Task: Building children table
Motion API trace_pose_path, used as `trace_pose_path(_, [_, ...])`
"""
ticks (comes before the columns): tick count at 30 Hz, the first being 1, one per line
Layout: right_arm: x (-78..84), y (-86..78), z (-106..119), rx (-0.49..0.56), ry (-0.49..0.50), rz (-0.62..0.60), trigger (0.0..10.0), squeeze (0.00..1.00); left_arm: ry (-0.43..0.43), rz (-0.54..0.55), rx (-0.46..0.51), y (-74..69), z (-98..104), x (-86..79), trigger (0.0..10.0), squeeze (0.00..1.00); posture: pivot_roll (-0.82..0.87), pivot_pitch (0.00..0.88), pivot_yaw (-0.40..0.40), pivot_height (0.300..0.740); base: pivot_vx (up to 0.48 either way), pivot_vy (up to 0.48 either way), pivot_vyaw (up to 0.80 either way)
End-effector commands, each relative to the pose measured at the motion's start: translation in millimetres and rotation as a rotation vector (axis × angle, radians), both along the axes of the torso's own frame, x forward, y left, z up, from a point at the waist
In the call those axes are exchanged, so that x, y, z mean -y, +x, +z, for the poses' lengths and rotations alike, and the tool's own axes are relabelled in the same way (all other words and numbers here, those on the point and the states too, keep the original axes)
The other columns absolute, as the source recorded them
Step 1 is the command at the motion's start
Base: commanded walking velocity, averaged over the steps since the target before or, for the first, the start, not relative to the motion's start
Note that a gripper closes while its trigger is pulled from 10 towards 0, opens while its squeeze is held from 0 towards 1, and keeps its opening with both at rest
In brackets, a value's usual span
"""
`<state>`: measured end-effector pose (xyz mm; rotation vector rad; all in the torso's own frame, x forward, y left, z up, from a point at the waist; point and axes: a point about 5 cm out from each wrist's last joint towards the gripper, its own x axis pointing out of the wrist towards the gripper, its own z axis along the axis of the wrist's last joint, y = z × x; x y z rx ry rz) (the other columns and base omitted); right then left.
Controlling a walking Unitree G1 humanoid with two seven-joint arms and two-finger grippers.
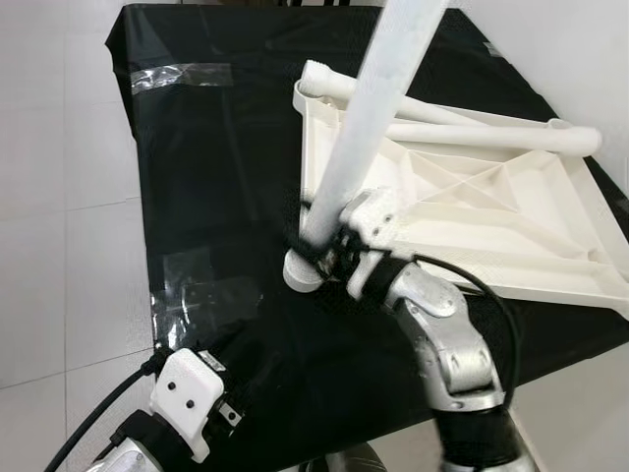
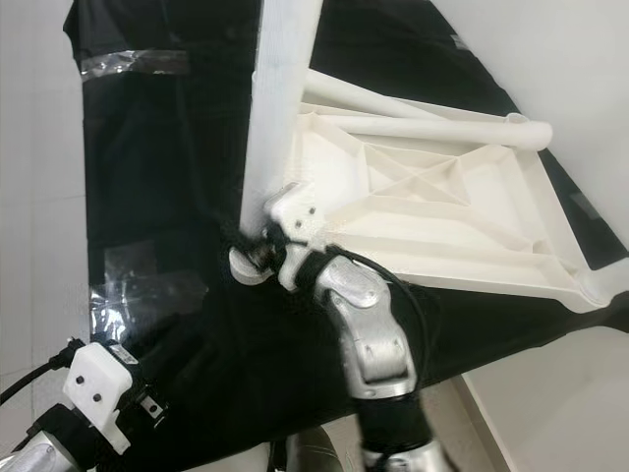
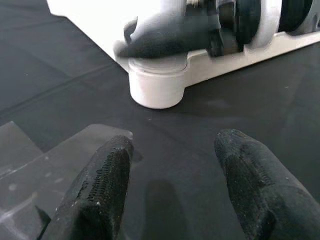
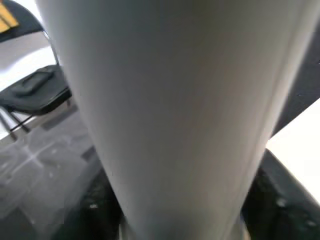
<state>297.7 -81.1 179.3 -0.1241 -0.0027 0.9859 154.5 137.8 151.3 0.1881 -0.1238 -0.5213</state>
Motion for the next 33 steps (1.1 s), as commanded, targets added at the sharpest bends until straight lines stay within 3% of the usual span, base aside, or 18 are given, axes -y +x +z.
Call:
trace_pose_path(1, [-0.8,-1.0,-12.0,-0.056,-0.027,0.058,10.0,1.00,0.017,-0.003,-0.012,-2.2,-4.9,1.2,10.0,0.00,0.27,0.290,-0.166,0.740,0.000,0.000,0.00])
trace_pose_path(2, [0.0,3.3,-7.9,-0.030,-0.049,0.107,10.0,1.00,0.028,-0.008,-0.008,-1.6,-5.4,1.6,10.0,0.00,0.28,0.284,-0.164,0.740,0.000,0.000,0.00])
trace_pose_path(3, [1.2,6.5,-4.2,-0.010,-0.065,0.159,10.0,0.93,0.037,-0.012,-0.004,-1.2,-5.6,2.0,10.0,0.00,0.28,0.283,-0.164,0.740,0.000,0.000,0.00])
trace_pose_path(4, [3.0,11.3,1.2,0.032,-0.082,0.208,10.0,0.00,0.042,-0.012,0.000,-0.7,-5.7,2.3,10.0,0.00,0.28,0.277,-0.162,0.740,0.000,0.000,0.00])
trace_pose_path(5, [3.0,11.3,1.2,0.032,-0.082,0.208,10.0,0.00,0.042,-0.012,0.000,-0.7,-5.7,2.3,10.0,0.00,0.28,0.277,-0.162,0.740,0.000,0.000,0.00])
trace_pose_path(7, [7.1,26.4,15.1,0.058,-0.055,0.332,10.0,0.00,0.041,0.001,0.017,1.5,-5.7,4.0,10.0,0.00,0.28,0.272,-0.172,0.740,0.000,0.000,0.00])
trace_pose_path(12, [7.6,30.3,19.3,0.049,-0.040,0.392,10.0,0.00,0.044,0.009,0.028,2.3,-5.8,4.8,10.0,0.00,0.28,0.270,-0.174,0.740,0.000,0.000,0.00])
trace_pose_path(17, [-5.2,40.5,47.2,0.076,0.027,0.603,10.0,0.00,0.064,0.038,0.056,3.2,-5.4,5.2,10.0,0.00,0.29,0.257,-0.164,0.740,0.000,0.000,0.00])
trace_pose_path(24, [-13.8,45.2,54.7,0.082,0.035,0.660,9.8,0.00,0.064,0.045,0.057,2.4,-6.5,5.6,10.0,0.00,0.29,0.254,-0.162,0.740,0.000,0.000,0.00])
trace_pose_path(25, [-14.5,45.9,51.9,0.064,0.026,0.701,0.0,0.00,0.058,0.048,0.055,2.4,-7.2,6.0,10.0,0.00,0.30,0.254,-0.162,0.740,0.000,0.000,0.00])
trace_pose_path(27, [-12.1,46.4,45.0,0.022,0.018,0.755,0.0,0.00,0.047,0.053,0.051,2.5,-8.5,6.6,10.0,0.00,0.30,0.254,-0.163,0.740,0.000,0.000,0.00])
trace_pose_path(33, [-2.9,48.3,38.6,0.017,0.014,0.736,0.0,0.00,0.037,0.051,0.050,1.9,-8.9,7.7,10.0,0.00,0.28,0.262,-0.173,0.740,0.000,0.000,0.00])
